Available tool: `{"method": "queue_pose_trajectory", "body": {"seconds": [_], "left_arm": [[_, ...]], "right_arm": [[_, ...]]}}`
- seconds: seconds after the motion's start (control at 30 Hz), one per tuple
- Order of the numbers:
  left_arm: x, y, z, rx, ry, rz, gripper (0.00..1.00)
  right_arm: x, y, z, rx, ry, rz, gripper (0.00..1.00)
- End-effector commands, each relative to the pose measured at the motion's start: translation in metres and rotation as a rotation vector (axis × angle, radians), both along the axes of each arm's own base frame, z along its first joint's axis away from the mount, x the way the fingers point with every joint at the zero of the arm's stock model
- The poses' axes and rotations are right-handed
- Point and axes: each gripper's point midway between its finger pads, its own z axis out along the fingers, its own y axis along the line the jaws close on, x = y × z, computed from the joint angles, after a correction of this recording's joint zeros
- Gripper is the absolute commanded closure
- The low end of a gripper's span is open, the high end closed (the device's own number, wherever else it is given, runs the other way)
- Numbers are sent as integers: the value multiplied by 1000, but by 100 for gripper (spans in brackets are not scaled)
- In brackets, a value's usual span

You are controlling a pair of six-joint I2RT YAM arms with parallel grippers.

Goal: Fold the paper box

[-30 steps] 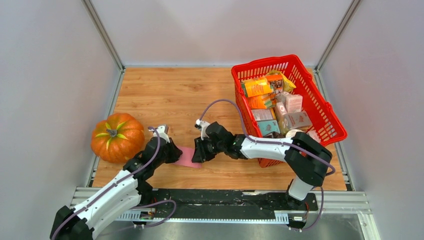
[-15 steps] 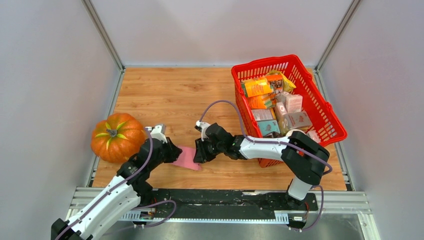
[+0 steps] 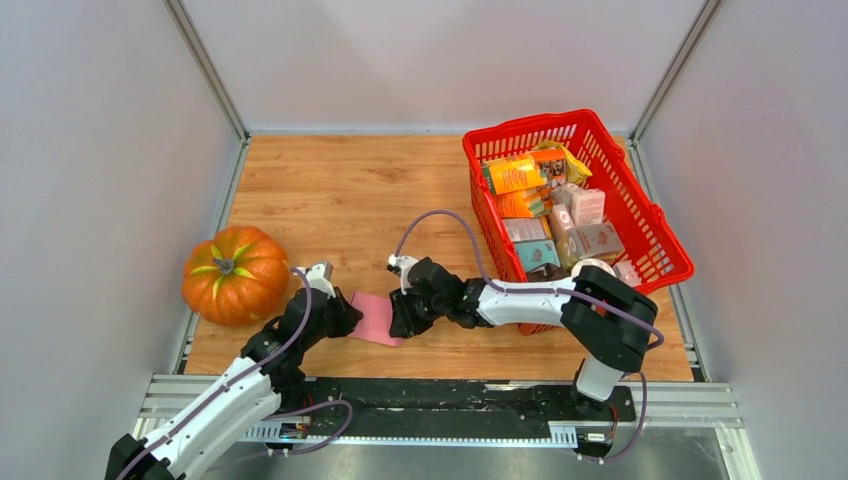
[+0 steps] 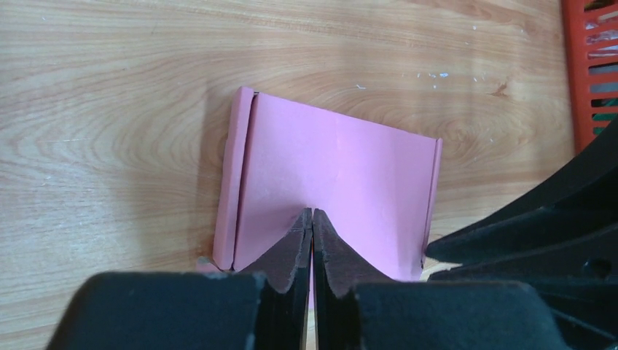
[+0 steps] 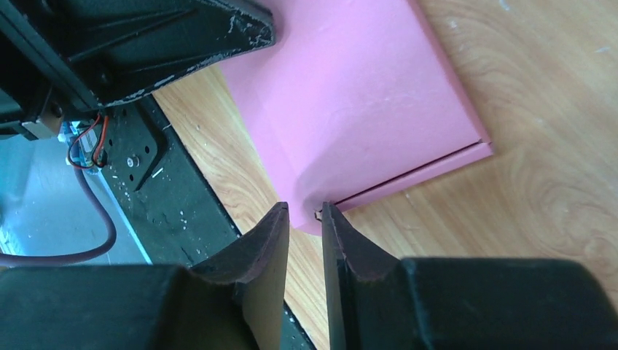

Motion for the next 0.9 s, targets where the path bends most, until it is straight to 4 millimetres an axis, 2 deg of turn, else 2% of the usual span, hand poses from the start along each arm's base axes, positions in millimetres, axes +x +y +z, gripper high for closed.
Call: {"method": "queue_pose_trajectory", "body": {"seconds": [0.0, 0.07, 0.17, 0.2, 0.23, 0.27, 0.3, 0.37, 0.53, 0.63, 0.67, 0.73, 0.77, 0.83, 0.87], "left_arm": [[4, 1, 6, -20, -24, 23, 91], [2, -1, 13, -14, -32, -9, 90], [-2, -12, 39, -34, -53, -92, 81], [-1, -15, 55, -42, -84, -118, 72], [-2, -15, 61, -46, -90, -122, 68], [1, -12, 66, -33, -99, -99, 63], [2, -9, 71, -24, -97, -84, 54], [8, -2, 78, 3, -109, -43, 50], [18, 2, 67, 31, -88, 2, 47], [22, 1, 55, 58, -62, -9, 56], [19, -2, 49, 60, -42, -29, 64], [18, -5, 40, 60, -15, -43, 72], [14, -5, 31, 61, 6, -49, 77], [14, -7, 27, 36, 0, -43, 78], [11, -5, 19, 38, 11, -40, 80]], "right_arm": [[1, 0, 3, 4, -8, -14, 74], [13, -5, 6, -29, -39, -70, 75], [20, -17, 15, -80, -57, -125, 72], [19, -26, 11, -120, -30, -145, 69], [27, -31, 10, -132, -7, -181, 65], [26, -32, 9, -122, 44, -183, 64], [28, -29, 7, -95, 88, -206, 63], [33, -25, 9, -48, 142, -213, 62], [39, -8, 14, -18, 169, -201, 53], [47, -8, 17, -16, 145, -248, 52], [48, -6, 19, -3, 147, -247, 52], [48, 0, 24, 12, 158, -233, 52], [46, 2, 19, 3, 173, -224, 51], [45, 1, 15, -9, 184, -224, 46], [44, 1, 13, -5, 192, -227, 45]]}}
